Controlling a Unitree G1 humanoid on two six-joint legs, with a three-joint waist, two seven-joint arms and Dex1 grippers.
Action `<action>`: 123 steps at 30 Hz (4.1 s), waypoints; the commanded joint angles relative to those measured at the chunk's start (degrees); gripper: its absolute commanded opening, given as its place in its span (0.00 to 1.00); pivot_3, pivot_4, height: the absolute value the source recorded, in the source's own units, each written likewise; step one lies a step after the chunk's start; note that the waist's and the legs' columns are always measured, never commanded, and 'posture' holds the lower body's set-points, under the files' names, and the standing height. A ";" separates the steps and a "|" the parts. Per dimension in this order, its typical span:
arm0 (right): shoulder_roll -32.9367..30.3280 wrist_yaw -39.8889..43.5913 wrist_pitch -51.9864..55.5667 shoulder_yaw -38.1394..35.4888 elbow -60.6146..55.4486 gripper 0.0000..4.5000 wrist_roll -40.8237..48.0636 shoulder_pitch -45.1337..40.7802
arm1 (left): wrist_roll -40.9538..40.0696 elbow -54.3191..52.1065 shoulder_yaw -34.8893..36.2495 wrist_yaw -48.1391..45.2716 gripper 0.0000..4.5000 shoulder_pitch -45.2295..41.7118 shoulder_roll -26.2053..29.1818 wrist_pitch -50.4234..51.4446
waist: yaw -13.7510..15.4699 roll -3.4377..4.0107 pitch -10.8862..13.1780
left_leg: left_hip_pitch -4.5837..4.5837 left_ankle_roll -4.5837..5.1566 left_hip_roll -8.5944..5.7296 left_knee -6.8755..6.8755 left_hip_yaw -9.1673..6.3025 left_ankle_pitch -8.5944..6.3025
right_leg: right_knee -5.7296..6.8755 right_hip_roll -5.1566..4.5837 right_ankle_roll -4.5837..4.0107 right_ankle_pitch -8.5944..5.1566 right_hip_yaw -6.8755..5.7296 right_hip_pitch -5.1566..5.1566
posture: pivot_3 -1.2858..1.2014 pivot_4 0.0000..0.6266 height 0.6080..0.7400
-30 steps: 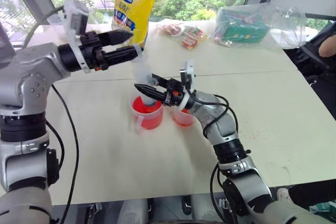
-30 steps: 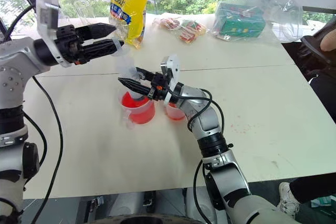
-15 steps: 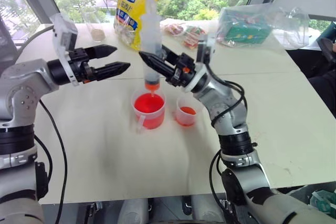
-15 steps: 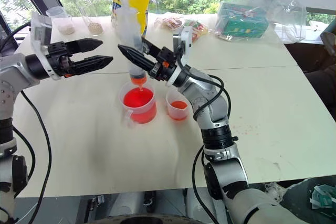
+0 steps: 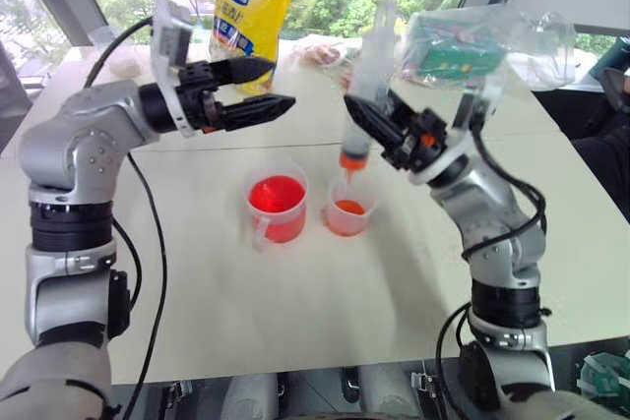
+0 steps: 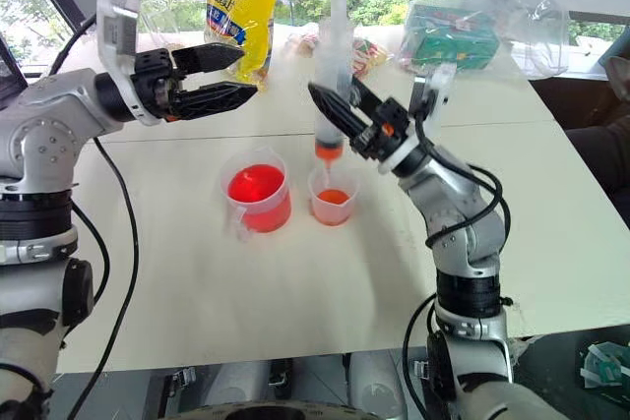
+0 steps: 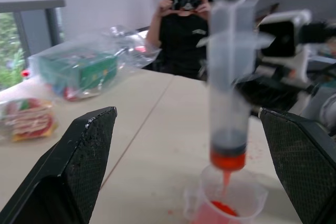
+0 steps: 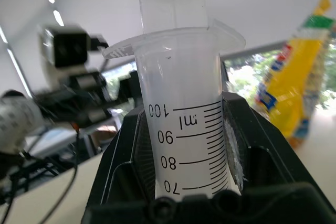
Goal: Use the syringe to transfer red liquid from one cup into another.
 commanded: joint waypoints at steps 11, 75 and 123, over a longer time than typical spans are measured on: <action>-0.69 0.35 -5.66 2.62 -0.41 0.31 -4.25 2.14 | -7.37 -7.95 -0.99 -0.10 0.99 -2.91 -4.13 4.65 | 0.32 0.00 0.00 | -0.01 0.00 -0.01 0.02 -0.05 0.00 | -0.02 0.00 0.00 0.00 0.00 0.03 | 0.52 0.24 1.00; -3.28 -1.22 -2.30 3.43 -5.30 0.31 -2.26 2.76 | 8.62 8.78 -12.18 -8.57 0.01 -6.64 -12.78 -6.27 | 0.33 -0.01 0.00 | -0.01 0.01 -0.03 0.02 -0.06 0.00 | -0.03 0.01 0.01 0.00 0.00 0.03 | 0.52 0.24 1.00; -7.70 -20.60 17.80 -9.25 -3.36 0.31 12.62 -10.01 | 4.30 2.20 1.51 -4.19 0.92 1.07 1.56 -1.23 | 0.32 -0.02 0.01 | 0.00 0.01 0.00 0.04 -0.07 0.00 | 0.00 -0.01 0.00 0.00 -0.01 0.03 | 0.52 0.24 1.00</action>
